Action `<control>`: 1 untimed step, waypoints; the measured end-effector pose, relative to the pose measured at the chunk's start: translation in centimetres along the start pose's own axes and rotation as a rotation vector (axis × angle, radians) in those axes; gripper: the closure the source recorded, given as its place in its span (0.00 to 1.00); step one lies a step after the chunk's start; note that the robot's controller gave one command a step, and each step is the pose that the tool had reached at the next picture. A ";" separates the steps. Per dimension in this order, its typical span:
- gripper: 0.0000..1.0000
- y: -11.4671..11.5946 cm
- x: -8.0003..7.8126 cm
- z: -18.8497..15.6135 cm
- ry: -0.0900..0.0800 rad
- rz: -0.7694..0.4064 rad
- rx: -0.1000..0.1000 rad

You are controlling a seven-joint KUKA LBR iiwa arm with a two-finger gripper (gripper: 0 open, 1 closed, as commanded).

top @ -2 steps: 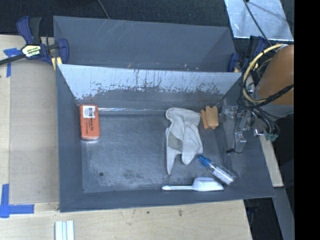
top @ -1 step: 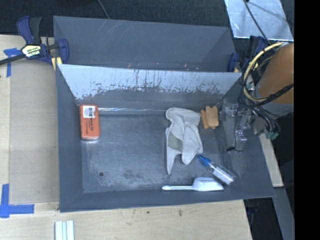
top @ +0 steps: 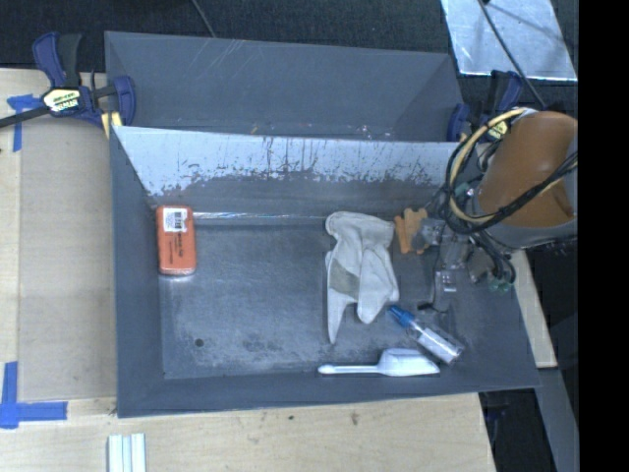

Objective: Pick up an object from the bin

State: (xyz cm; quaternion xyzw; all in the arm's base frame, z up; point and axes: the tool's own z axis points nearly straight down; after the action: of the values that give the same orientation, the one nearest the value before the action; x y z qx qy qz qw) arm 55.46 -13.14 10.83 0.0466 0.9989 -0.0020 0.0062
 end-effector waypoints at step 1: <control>0.00 0.9 2.5 2.5 0.003 -0.076 -0.008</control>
Offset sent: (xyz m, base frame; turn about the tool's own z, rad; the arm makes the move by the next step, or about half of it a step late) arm -0.0116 0.0847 -0.0382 -0.1462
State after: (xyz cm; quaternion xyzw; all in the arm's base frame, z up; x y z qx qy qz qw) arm 53.13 -12.08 8.33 0.0084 1.0000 0.0017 0.0046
